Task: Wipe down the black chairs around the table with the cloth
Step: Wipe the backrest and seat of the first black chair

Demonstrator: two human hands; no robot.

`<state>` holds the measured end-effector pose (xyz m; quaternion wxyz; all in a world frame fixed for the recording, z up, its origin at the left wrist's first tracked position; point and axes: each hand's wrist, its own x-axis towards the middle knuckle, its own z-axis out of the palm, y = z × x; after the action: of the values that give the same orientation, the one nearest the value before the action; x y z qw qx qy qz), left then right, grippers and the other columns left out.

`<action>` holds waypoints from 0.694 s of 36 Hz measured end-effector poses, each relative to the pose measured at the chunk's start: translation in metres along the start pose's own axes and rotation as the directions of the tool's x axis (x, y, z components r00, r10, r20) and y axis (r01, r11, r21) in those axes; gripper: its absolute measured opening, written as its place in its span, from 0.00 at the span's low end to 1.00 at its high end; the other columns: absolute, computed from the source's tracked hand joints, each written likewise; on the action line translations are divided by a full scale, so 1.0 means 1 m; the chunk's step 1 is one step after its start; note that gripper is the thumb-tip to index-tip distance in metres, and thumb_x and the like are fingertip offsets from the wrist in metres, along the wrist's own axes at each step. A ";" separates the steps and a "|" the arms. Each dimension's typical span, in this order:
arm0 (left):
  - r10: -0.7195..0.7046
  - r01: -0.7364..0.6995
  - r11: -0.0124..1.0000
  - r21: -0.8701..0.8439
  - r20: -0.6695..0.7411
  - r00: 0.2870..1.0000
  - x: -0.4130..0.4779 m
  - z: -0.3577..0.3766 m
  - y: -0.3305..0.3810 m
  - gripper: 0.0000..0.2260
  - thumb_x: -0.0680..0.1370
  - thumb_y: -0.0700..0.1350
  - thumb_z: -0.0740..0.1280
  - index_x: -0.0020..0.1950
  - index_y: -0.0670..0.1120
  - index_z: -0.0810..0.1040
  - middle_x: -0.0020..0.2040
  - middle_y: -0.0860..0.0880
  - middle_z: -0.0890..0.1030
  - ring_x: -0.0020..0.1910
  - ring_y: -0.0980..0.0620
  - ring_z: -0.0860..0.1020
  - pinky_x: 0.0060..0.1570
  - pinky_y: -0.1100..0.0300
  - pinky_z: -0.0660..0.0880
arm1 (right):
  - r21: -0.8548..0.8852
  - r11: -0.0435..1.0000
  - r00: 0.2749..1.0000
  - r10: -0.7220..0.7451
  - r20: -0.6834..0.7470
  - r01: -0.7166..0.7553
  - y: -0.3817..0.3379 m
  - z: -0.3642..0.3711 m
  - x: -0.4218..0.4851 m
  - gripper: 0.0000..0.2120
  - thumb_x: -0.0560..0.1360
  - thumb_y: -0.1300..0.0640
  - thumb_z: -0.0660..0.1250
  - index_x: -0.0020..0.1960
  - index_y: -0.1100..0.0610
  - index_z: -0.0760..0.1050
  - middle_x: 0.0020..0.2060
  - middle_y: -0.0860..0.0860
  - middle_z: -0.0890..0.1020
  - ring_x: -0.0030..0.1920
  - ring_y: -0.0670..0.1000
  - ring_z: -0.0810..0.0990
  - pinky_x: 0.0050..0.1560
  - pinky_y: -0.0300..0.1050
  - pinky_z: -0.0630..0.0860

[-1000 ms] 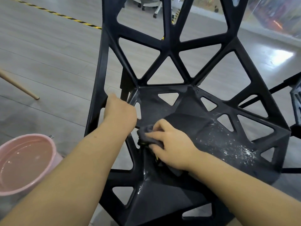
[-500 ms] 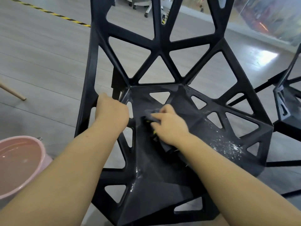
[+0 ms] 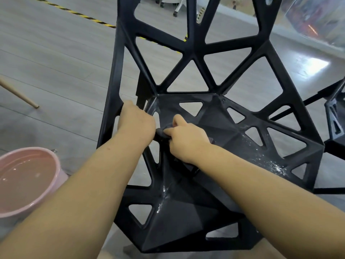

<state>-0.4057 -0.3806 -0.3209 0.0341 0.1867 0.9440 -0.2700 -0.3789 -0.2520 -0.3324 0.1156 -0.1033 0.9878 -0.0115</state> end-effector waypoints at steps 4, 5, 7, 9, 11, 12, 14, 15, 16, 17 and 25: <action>0.003 -0.003 1.000 -0.002 0.010 1.000 -0.001 -0.002 -0.001 0.09 0.73 0.38 0.61 0.36 0.49 0.65 0.33 0.54 0.70 0.42 0.52 0.71 0.52 0.57 0.62 | 0.012 0.997 0.991 -0.080 0.112 0.079 0.006 -0.007 -0.008 0.13 0.75 0.59 0.59 0.55 0.50 0.77 0.49 0.48 0.63 0.41 0.55 0.73 0.37 0.48 0.71; 0.001 -0.001 1.000 -0.008 0.008 1.000 -0.001 -0.003 -0.001 0.09 0.73 0.38 0.61 0.35 0.49 0.65 0.33 0.54 0.69 0.42 0.52 0.71 0.51 0.58 0.62 | 0.030 0.995 0.985 -0.098 0.142 0.095 0.009 -0.009 -0.011 0.13 0.75 0.59 0.59 0.54 0.49 0.78 0.49 0.48 0.64 0.41 0.56 0.74 0.39 0.50 0.74; 0.000 0.001 1.000 -0.017 0.013 1.000 -0.001 -0.003 -0.001 0.10 0.73 0.38 0.62 0.35 0.49 0.65 0.33 0.54 0.69 0.42 0.52 0.70 0.49 0.58 0.61 | 0.064 0.993 0.980 -0.111 0.164 0.101 0.012 -0.010 -0.016 0.14 0.76 0.58 0.58 0.57 0.46 0.77 0.49 0.47 0.64 0.41 0.55 0.75 0.44 0.52 0.76; -0.005 0.005 0.999 -0.035 0.014 1.000 0.000 -0.003 -0.001 0.10 0.73 0.39 0.61 0.35 0.49 0.64 0.33 0.54 0.69 0.42 0.52 0.70 0.49 0.57 0.61 | 0.092 0.993 0.986 -0.090 0.141 0.078 0.013 -0.007 -0.019 0.15 0.77 0.56 0.58 0.61 0.44 0.75 0.51 0.46 0.64 0.44 0.54 0.76 0.46 0.52 0.76; -0.024 0.023 0.997 -0.073 -0.008 1.000 0.000 -0.003 0.000 0.10 0.74 0.39 0.60 0.35 0.49 0.63 0.33 0.53 0.68 0.44 0.52 0.71 0.51 0.57 0.62 | 0.140 0.990 0.995 -0.041 0.085 0.029 0.017 0.001 -0.022 0.15 0.78 0.53 0.59 0.62 0.43 0.74 0.53 0.46 0.65 0.48 0.52 0.76 0.49 0.50 0.76; -0.048 0.045 0.993 -0.108 -0.024 0.999 0.001 -0.002 0.000 0.09 0.74 0.40 0.59 0.36 0.49 0.62 0.33 0.53 0.68 0.44 0.52 0.71 0.52 0.57 0.62 | 0.162 0.987 0.999 0.003 0.048 -0.011 0.023 0.006 -0.024 0.15 0.78 0.52 0.59 0.63 0.42 0.73 0.54 0.46 0.66 0.50 0.52 0.76 0.50 0.49 0.75; -0.076 0.062 0.980 -0.187 -0.068 0.995 0.000 -0.001 0.000 0.04 0.75 0.42 0.58 0.41 0.48 0.65 0.36 0.52 0.70 0.43 0.51 0.70 0.51 0.57 0.62 | 0.181 0.973 0.989 0.147 -0.025 -0.140 0.045 0.013 -0.027 0.16 0.78 0.51 0.59 0.65 0.41 0.72 0.56 0.47 0.66 0.54 0.54 0.76 0.53 0.48 0.74; -0.077 0.057 0.976 -0.211 -0.088 0.993 -0.001 0.000 0.000 0.01 0.77 0.44 0.58 0.45 0.49 0.68 0.40 0.51 0.72 0.45 0.50 0.70 0.52 0.56 0.63 | 0.181 0.957 0.969 0.241 -0.050 -0.228 0.062 0.014 -0.029 0.17 0.78 0.52 0.59 0.66 0.41 0.71 0.57 0.48 0.66 0.55 0.55 0.76 0.54 0.48 0.73; -0.084 0.061 0.974 -0.220 -0.101 0.991 -0.001 0.002 0.001 0.03 0.78 0.46 0.58 0.48 0.49 0.70 0.45 0.50 0.74 0.49 0.49 0.71 0.52 0.55 0.63 | 0.173 0.931 0.939 0.337 -0.066 -0.322 0.081 0.014 -0.031 0.18 0.78 0.52 0.58 0.66 0.41 0.71 0.57 0.48 0.66 0.55 0.56 0.76 0.53 0.48 0.71; -0.086 0.062 0.974 -0.218 -0.104 0.991 -0.002 0.003 0.002 0.06 0.78 0.47 0.58 0.52 0.50 0.72 0.49 0.48 0.75 0.51 0.47 0.71 0.53 0.54 0.63 | 0.158 0.897 0.901 0.428 -0.078 -0.412 0.102 0.013 -0.034 0.18 0.78 0.53 0.58 0.67 0.43 0.71 0.57 0.49 0.66 0.55 0.58 0.75 0.51 0.49 0.70; 0.047 -0.116 0.917 -0.383 -0.183 0.982 0.004 0.010 0.029 0.15 0.81 0.54 0.54 0.63 0.51 0.73 0.66 0.50 0.68 0.65 0.46 0.66 0.61 0.52 0.61 | 0.119 0.895 0.889 0.444 -0.117 -0.431 0.125 0.012 -0.049 0.16 0.78 0.53 0.58 0.64 0.48 0.74 0.53 0.51 0.65 0.57 0.56 0.71 0.52 0.48 0.68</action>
<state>-0.3990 -0.3613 -0.3447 0.0011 0.2377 0.9697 -0.0572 -0.3551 -0.1198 -0.3385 0.0496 0.1282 0.9898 -0.0367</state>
